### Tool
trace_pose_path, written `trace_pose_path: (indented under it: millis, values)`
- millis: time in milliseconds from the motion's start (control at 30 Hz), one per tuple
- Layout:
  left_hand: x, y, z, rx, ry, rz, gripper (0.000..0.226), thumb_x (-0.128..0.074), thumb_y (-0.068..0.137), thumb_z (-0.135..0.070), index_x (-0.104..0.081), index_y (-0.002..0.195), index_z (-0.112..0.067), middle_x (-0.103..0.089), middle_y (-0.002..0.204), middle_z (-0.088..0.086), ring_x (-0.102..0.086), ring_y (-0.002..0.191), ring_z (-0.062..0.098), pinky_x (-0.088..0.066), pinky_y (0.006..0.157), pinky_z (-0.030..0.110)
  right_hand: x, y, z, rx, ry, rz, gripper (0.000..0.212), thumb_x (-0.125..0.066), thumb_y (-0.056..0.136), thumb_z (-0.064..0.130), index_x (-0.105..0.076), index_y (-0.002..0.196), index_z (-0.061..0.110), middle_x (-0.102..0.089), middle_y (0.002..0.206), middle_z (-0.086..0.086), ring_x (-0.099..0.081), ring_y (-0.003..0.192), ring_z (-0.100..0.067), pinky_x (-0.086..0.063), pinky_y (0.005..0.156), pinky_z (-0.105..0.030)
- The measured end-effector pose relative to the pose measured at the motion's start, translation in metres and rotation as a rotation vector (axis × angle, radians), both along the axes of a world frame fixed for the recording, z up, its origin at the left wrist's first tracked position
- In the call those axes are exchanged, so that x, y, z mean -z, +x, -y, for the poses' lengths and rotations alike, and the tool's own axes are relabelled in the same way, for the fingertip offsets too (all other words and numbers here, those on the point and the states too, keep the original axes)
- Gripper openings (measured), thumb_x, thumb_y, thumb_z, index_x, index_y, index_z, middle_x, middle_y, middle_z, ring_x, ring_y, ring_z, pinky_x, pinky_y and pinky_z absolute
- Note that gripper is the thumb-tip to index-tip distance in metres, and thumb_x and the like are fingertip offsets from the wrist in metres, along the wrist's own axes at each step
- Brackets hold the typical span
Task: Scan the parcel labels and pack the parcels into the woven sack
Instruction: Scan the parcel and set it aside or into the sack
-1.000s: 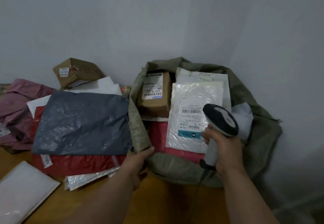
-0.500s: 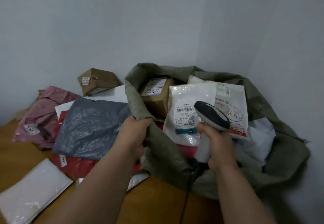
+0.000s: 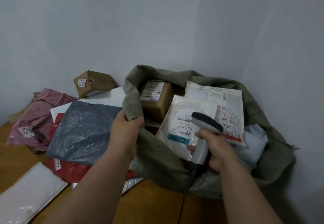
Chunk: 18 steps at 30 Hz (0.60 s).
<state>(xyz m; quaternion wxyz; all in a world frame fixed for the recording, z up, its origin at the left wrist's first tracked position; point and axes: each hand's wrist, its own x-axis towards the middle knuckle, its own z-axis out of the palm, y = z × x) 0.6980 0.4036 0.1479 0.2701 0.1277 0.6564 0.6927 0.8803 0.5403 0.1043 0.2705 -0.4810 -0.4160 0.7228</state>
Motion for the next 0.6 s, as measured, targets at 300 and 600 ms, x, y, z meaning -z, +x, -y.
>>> trace_pose_path:
  millis: [300, 600]
  values:
    - [0.037, -0.014, 0.036, 0.043, 0.008, 0.018, 0.044, -0.066, 0.094, -0.029, -0.05, 0.134, -0.032, -0.055, 0.13, -0.004, -0.058, 0.109, 0.021, -0.054, 0.094, 0.046, -0.04, 0.008, 0.04, 0.228, 0.261, -0.041, 0.028, -0.076, 0.08, 0.015, -0.065, 0.106, 0.014, -0.072, 0.093, -0.015, -0.076, 0.066, -0.023, -0.06, 0.059, -0.037]
    - [0.061, -0.086, 0.144, -0.068, -0.061, 0.039, 0.054, -0.059, 0.1, -0.029, -0.039, 0.15, -0.023, -0.049, 0.14, 0.005, -0.054, 0.114, 0.025, -0.05, 0.094, 0.041, -0.049, -0.093, 0.169, -0.162, 0.376, -0.065, 0.018, -0.076, 0.084, 0.014, -0.07, 0.101, 0.011, -0.075, 0.072, -0.006, -0.07, 0.055, -0.023, -0.057, 0.054, -0.033]
